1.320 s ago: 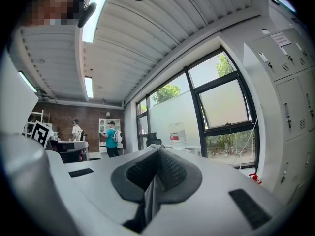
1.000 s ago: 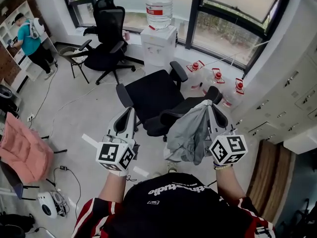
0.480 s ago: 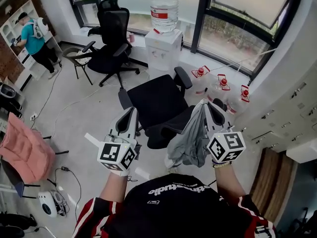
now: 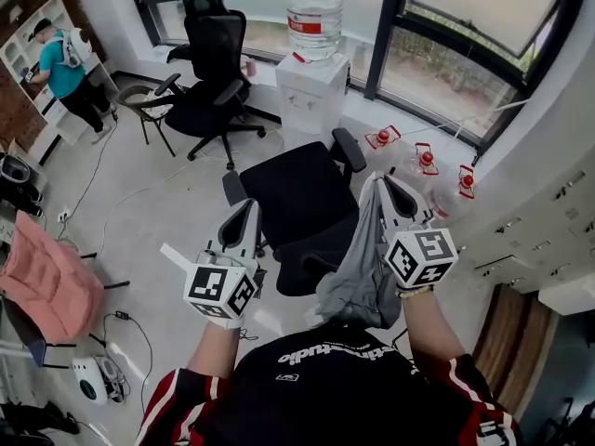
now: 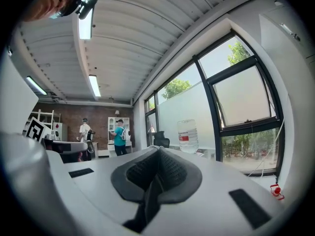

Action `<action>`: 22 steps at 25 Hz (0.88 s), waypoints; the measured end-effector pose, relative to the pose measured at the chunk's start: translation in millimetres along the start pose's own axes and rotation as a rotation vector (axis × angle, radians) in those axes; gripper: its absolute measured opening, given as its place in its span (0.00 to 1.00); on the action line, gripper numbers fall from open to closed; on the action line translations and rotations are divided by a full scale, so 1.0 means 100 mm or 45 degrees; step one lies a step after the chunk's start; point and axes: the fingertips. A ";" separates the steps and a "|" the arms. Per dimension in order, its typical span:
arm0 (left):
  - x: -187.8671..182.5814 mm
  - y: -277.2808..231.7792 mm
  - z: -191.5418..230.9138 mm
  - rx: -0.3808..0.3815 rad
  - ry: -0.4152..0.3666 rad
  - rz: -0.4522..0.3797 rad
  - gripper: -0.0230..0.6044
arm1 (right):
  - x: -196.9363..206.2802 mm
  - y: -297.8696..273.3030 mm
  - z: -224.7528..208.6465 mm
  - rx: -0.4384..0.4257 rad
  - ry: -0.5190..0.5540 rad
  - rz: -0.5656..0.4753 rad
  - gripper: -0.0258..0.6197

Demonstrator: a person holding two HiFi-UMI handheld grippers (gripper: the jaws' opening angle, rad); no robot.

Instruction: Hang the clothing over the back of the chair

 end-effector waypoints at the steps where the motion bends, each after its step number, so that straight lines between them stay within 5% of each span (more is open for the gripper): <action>1: 0.00 -0.04 0.03 -0.003 -0.001 0.003 0.07 | -0.01 -0.10 -0.02 -0.009 0.007 0.001 0.07; 12: 0.00 -0.31 0.28 -0.040 0.007 0.025 0.07 | -0.09 -0.98 -0.13 -0.069 0.049 0.027 0.07; 22: -0.06 -0.34 0.38 -0.074 -0.012 0.027 0.07 | -0.30 -1.56 -0.41 0.000 -0.005 -0.062 0.07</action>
Point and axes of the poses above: the fingertips, and each gripper's own axes: y backward along the fingers, z to its left, x out of its underside, and after that the axes turned 2 degrees about z, right-handed
